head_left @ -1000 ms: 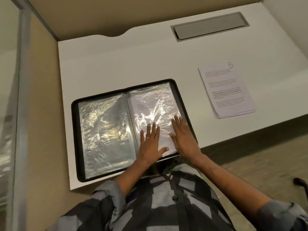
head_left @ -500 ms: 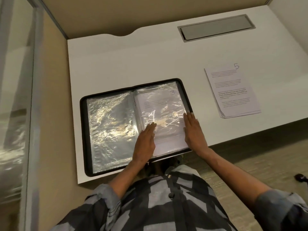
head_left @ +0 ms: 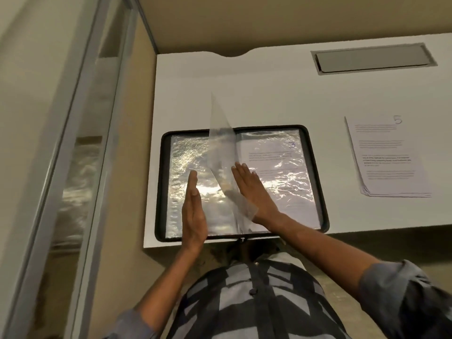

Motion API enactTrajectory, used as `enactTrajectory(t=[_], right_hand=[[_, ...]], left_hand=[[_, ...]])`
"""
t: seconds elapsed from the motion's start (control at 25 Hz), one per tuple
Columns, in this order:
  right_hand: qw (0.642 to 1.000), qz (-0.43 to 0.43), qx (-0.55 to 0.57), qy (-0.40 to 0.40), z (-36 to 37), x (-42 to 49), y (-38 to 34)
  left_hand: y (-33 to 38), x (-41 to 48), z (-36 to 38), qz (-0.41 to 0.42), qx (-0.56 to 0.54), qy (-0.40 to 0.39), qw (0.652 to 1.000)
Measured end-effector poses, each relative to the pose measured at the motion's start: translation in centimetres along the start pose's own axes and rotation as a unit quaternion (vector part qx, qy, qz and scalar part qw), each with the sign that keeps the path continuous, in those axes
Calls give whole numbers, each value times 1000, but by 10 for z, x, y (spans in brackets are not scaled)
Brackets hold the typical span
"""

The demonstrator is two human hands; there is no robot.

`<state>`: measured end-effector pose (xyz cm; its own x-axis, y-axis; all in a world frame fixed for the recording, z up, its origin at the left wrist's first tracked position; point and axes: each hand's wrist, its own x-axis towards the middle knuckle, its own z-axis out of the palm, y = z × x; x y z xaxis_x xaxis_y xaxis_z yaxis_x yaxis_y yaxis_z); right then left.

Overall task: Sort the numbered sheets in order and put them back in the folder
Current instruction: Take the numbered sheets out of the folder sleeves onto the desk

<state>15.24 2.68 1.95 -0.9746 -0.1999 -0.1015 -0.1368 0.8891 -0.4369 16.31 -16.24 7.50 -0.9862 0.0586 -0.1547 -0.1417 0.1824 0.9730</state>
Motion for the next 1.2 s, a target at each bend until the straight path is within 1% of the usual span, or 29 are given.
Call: enactTrajectory(t=[0.12, 0.28, 0.4, 0.48, 0.6, 0.72, 0.8, 0.88, 1.04, 1.2], right_hand=[[1000, -14, 18, -7, 19, 13, -17], [998, -53, 0, -40, 39, 26, -34], [994, -79, -39, -61, 55, 33, -41], [991, -92, -70, -62, 67, 34, -43], [988, -100, -97, -68, 79, 34, -41], [986, -112, -106, -69, 85, 32, -37], [985, -121, -100, -69, 84, 31, -35], [986, -125, -94, -59, 79, 31, -33], [992, -106, -72, -21, 54, 32, -19], [995, -61, -75, 22, 24, 31, 14]], left_hand=[[2, 5, -24, 7, 6, 27, 1000], [-2, 8, -50, 11, 59, 40, 997], [-24, 7, -65, -12, 119, 24, 993], [-49, 3, -70, -29, 163, -10, 986], [-94, -2, -74, -2, 270, -57, 961], [-128, -8, -76, 28, 383, -86, 919], [-135, -12, -75, 32, 432, -95, 896], [-133, -12, -71, 34, 443, -91, 891], [-111, 1, -52, 33, 421, -85, 903], [-81, 30, -5, 85, 403, -106, 905]])
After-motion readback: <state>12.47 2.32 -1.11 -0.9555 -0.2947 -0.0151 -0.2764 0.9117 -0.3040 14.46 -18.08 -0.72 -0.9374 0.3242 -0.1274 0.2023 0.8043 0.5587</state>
